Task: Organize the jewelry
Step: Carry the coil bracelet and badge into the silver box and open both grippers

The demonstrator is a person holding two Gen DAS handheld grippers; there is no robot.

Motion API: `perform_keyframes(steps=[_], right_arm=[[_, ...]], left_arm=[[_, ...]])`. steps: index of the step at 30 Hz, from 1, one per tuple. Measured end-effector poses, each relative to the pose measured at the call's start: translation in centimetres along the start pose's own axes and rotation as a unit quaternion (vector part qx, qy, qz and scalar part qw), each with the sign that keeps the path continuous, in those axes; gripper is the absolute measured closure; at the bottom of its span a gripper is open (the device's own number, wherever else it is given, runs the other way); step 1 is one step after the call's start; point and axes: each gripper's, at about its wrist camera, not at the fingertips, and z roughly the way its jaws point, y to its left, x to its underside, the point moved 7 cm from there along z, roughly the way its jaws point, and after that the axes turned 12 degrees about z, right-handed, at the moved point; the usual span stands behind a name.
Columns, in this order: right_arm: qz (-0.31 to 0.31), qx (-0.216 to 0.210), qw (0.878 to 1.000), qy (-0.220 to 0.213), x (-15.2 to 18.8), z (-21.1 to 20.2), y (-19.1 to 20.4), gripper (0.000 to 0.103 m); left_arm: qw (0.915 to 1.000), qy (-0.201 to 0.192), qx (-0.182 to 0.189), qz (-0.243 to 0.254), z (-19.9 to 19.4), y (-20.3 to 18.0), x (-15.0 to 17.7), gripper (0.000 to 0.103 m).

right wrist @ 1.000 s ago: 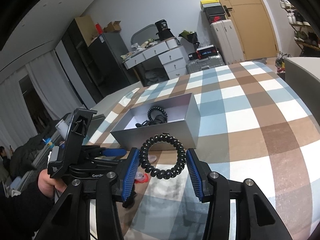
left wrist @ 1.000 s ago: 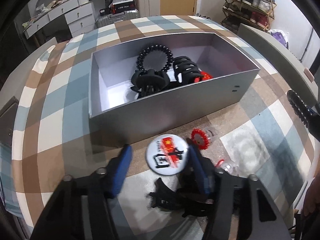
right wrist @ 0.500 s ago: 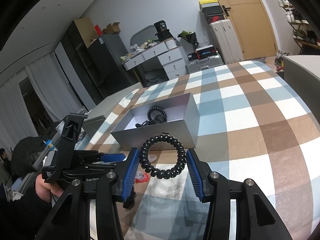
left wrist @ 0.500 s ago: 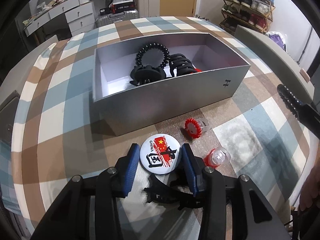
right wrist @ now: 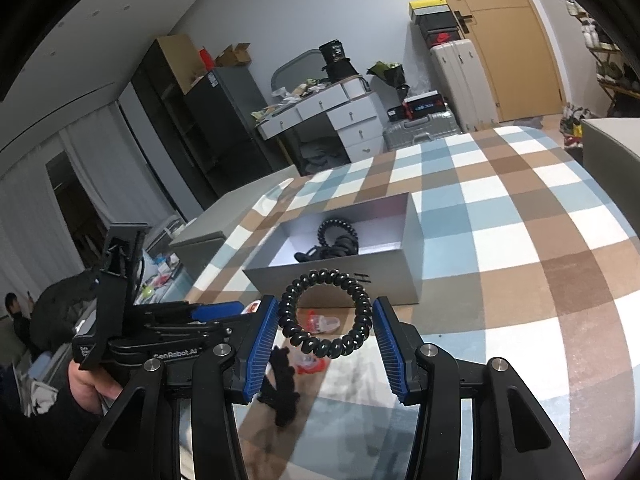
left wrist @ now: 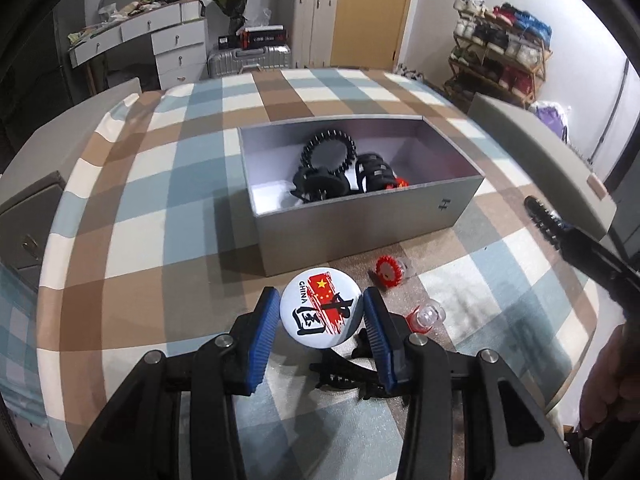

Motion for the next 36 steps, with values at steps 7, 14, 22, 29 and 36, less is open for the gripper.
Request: perform_keyframes(steps=[7,14,22,29,36], right_arm=[[-0.013,-0.01,1.0,0.003,-0.7,0.4,1.8,0.056],[-0.005,-0.034,0.999,0.013,-2.0,1.6,3.1,0.056],[-0.016,-0.044,0.999,0.011,-4.4,3.3,3.8,0.056],[-0.028,-0.036,0.999,0.026,-6.2,6.0,2.8,0.056],[-0.03,-0.022,0.999,0.034,-7.2,8.1,1.3,0.056]], left_arm=[[0.999,-0.04,0.001,-0.018,-2.3,1.0,-1.0,0.066],[0.9971,-0.074,0.004,-0.013,-3.9,1.2,-2.6,0.066],[0.9937,-0.107,0.008,-0.031,-3.9,2.3,-5.0,0.066],[0.9929,-0.111,0.024,-0.035,-2.2,2.6,-6.7,0.066],[0.9938,-0.097,0.043,-0.033,-0.1,2.2,-7.7,0.066]])
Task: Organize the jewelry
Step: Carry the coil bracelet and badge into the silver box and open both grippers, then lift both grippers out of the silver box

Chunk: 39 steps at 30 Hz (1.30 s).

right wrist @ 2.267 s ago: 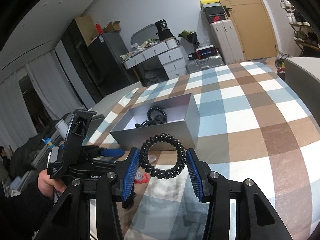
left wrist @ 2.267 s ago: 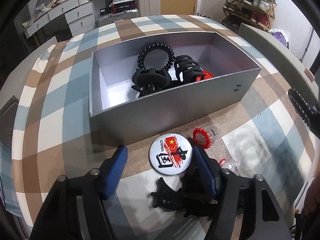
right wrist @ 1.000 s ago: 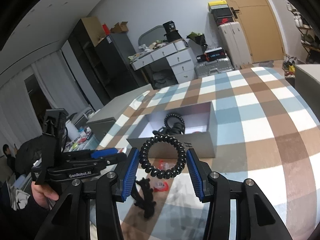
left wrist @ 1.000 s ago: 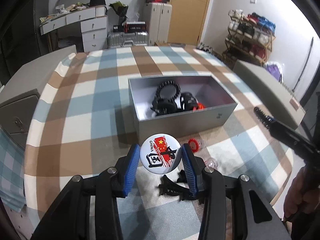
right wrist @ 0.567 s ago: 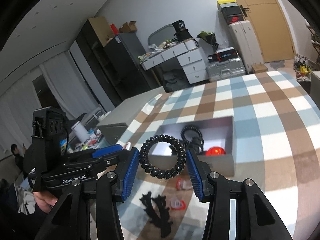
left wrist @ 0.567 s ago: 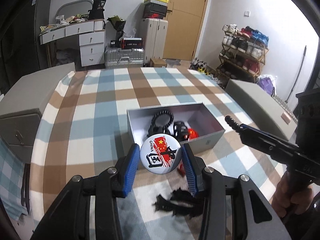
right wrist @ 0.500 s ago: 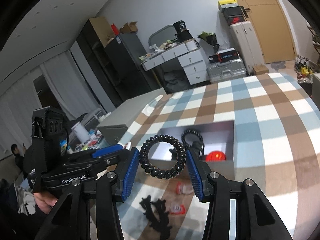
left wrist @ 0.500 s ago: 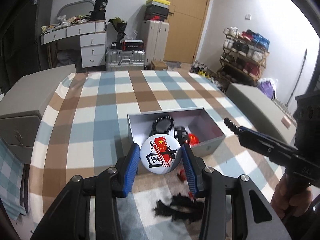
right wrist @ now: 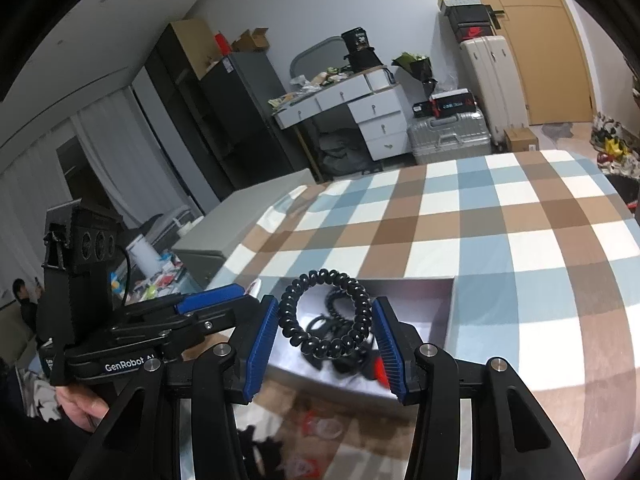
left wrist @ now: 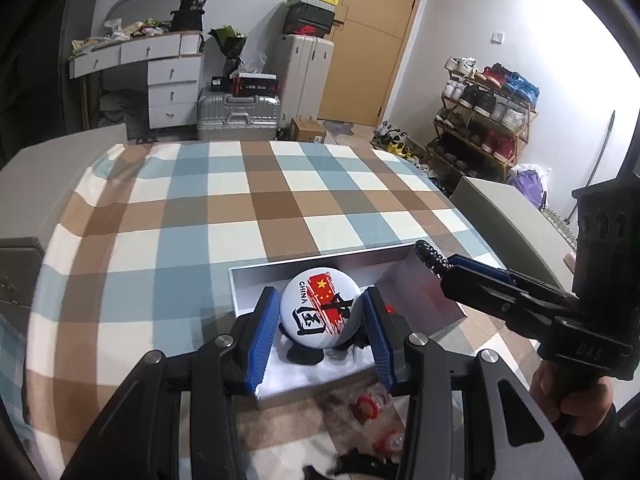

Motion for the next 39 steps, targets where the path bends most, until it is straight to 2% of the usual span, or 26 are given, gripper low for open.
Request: perform_keyframes(steps=[11,21,27,29,30,31,33,38,39], right_arm=[[0.002,0.015,1.0,0.011,0.0,1.8,-2.0,0.056],[-0.022,0.021,0.999,0.016,0.1,2.8,-1.8,0.056],[-0.015,0.016,1.0,0.011,0.1,2.8,-1.9,0.05],[-0.016,0.019,1.0,0.006,0.1,2.7,-1.9,0.041],[-0.013,0.015,1.0,0.005,0.2,2.6,-1.9,0.034],[-0.01,0.011,1.0,0.004,0.2,2.5,-1.9,0.03],[-0.009,0.008,1.0,0.001,0.5,2.1,-1.7,0.029],[-0.008,0.015,1.0,-0.016,0.7,0.5,-1.2,0.029],[-0.012,0.015,1.0,-0.019,0.8,0.2,-1.0,0.026]], left_arm=[[0.9996,0.02,0.019,0.001,2.4,-0.7,0.1,0.066],[0.999,0.024,0.038,0.001,3.6,-0.7,0.1,0.066],[0.9986,0.021,0.048,-0.006,3.8,-0.5,0.1,0.065],[0.9986,0.029,0.043,-0.005,3.9,-0.3,0.4,0.064],[0.9984,0.031,0.047,-0.006,3.9,-0.4,0.4,0.059],[0.9979,0.033,0.056,-0.006,3.8,-0.5,0.6,0.05],[0.9981,0.035,0.052,0.0,3.6,-0.7,0.7,0.042],[0.9993,0.024,0.027,0.004,2.0,-0.7,0.9,0.041],[0.9995,0.024,0.023,0.003,1.9,-0.5,0.9,0.041]])
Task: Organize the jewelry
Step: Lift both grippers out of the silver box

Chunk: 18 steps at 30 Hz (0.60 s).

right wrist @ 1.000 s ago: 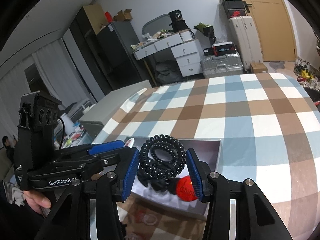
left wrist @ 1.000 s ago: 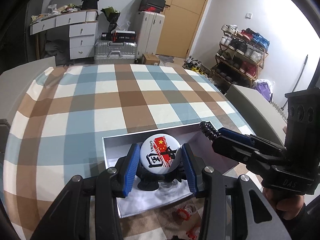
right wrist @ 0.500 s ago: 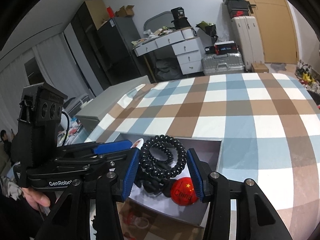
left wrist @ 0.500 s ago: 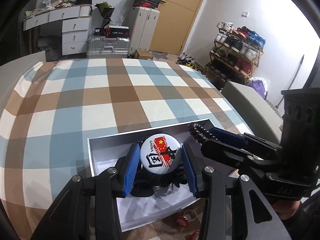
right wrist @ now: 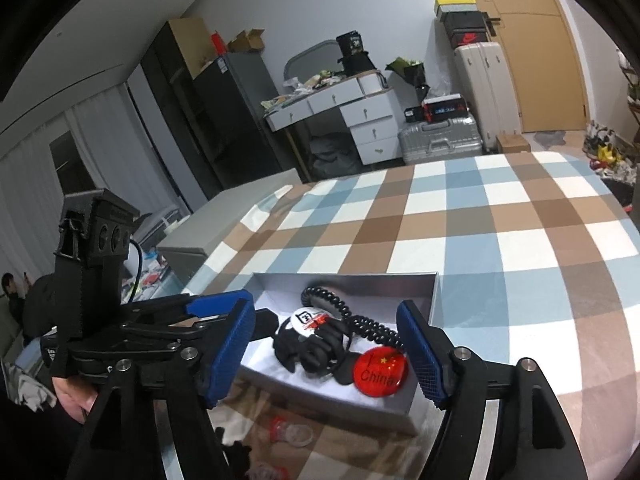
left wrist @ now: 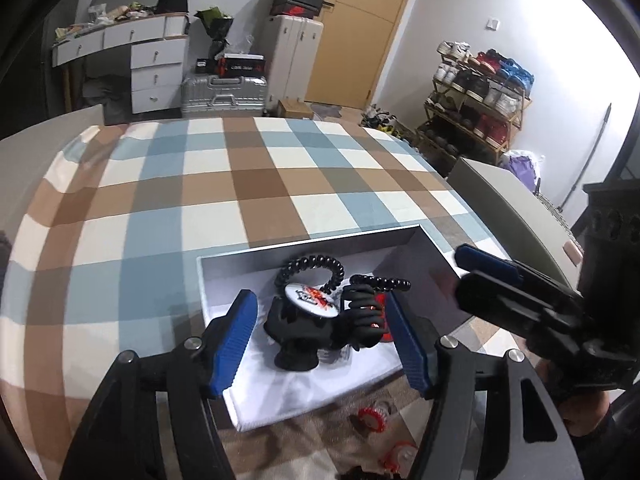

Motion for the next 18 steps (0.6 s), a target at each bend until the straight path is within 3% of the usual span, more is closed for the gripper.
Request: perform_keyframes(steps=[4,10,18], right_arm=[[-0.037,0.003,0.999,-0.023,0.4,-1.9,1.9,0.016],[-0.038,0.007,0.998,-0.058,0.5,-4.4,3.6,0.007],[-0.058,-0.001,0.997,-0.053,2.2,-5.2,5.3,0.007]], left_arm=[[0.9997,-0.014,-0.018,-0.005,-1.4,0.4,0.3,0.041],[0.9986,-0.028,-0.044,-0.004,-3.0,0.7,0.7,0.04],[0.9947,-0.048,-0.085,-0.031,-5.1,1.6,1.9,0.021]])
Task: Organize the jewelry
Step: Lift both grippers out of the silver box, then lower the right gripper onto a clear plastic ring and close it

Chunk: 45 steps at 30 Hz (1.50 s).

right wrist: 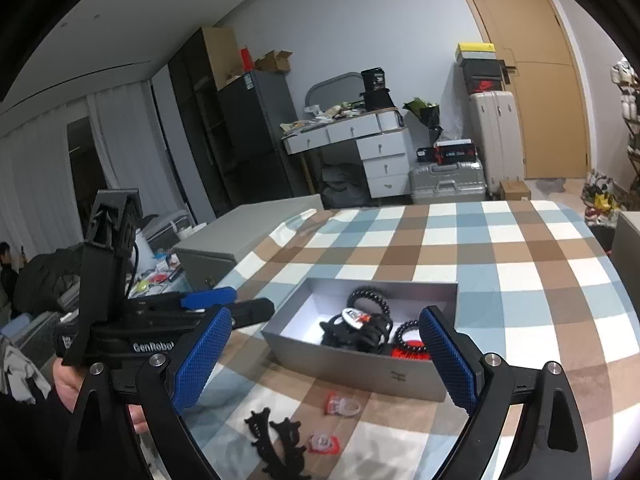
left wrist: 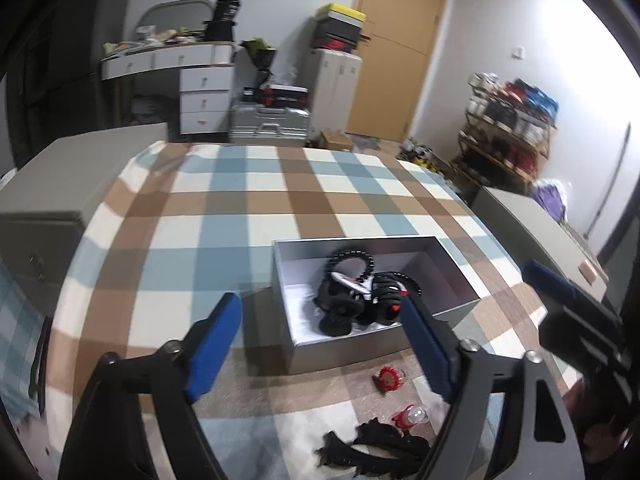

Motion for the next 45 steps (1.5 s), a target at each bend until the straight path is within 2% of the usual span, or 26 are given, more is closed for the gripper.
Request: perform_keyframes(steps=[4,11,14,16,18,22,32,36,39,42,45], right_arm=[[-0.007,0.009,1.0,0.007,1.2,-0.3,0.2,0.007],[0.013,0.004,0.999,0.045,4.3,-0.2,-0.5,0.007],[0.022,0.006,0.998,0.062,5.5,0.0,-0.9,0.007],[0.026,0.01,0.997,0.067,6.0,0.1,-1.2,0.008],[0.026,0.015,0.997,0.075,6.7,0.2,-1.2,0.009],[0.026,0.017,0.995,0.092,7.7,0.7,-1.1,0.017],[0.029,0.045,0.99,0.13,9.3,2.3,-1.6,0.033],[0.038,0.046,0.988,0.145,9.6,2.9,-1.7,0.049],[0.04,0.047,0.986,0.154,9.9,3.3,-1.7,0.055],[0.039,0.041,0.983,0.173,10.3,3.9,-1.4,0.071],[0.032,0.043,0.983,0.173,10.2,4.2,-1.1,0.074]], left_arm=[[0.9996,-0.011,-0.016,-0.019,-0.8,1.0,0.7,0.02],[0.9989,-0.004,0.0,-0.047,-1.3,1.5,2.7,0.019],[0.9988,0.004,-0.005,-0.049,-1.3,1.5,3.7,0.017],[0.9982,0.009,-0.007,-0.058,-1.4,1.3,4.7,0.007],[0.9979,0.015,-0.009,-0.062,-1.3,0.9,5.8,0.002],[0.998,0.02,-0.006,-0.06,-1.7,0.2,7.3,0.002],[0.9971,0.026,-0.038,-0.061,-2.6,1.5,8.8,0.001],[0.9961,0.035,-0.048,-0.066,-2.6,2.0,9.6,0.001],[0.9955,0.037,-0.047,-0.073,-2.8,2.3,10.0,0.001],[0.9951,0.039,-0.05,-0.076,-3.0,2.6,10.3,0.001],[0.9952,0.037,-0.052,-0.074,-3.2,2.7,10.3,0.001]])
